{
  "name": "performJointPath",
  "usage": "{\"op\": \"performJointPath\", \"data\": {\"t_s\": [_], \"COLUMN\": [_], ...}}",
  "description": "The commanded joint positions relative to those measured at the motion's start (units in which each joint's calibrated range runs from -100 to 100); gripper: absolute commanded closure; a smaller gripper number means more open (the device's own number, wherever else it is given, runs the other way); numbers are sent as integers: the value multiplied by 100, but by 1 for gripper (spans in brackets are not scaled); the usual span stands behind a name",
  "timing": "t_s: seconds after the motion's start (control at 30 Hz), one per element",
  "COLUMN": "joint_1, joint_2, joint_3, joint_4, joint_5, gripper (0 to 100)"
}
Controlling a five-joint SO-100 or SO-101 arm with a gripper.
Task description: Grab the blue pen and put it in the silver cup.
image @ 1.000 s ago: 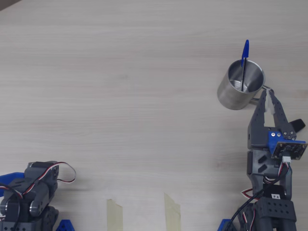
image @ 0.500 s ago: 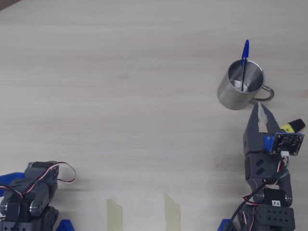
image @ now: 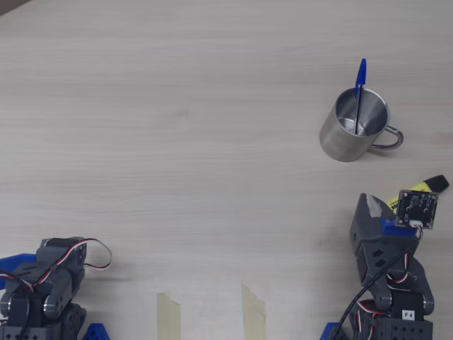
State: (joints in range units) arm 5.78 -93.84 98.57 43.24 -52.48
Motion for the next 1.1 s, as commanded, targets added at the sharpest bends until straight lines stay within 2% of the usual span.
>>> {"op": "performJointPath", "data": {"t_s": [0.0,0.27,0.4,0.73,1.07], "joint_1": [-46,-254,-407,-443,-398], "joint_2": [-318,-500,-517,-533,-517], "joint_3": [89,71,71,71,71], "joint_4": [757,1647,2131,3199,3208], "joint_5": [-33,-43,-278,-456,-399], "gripper": [98,98,98,98,98]}}
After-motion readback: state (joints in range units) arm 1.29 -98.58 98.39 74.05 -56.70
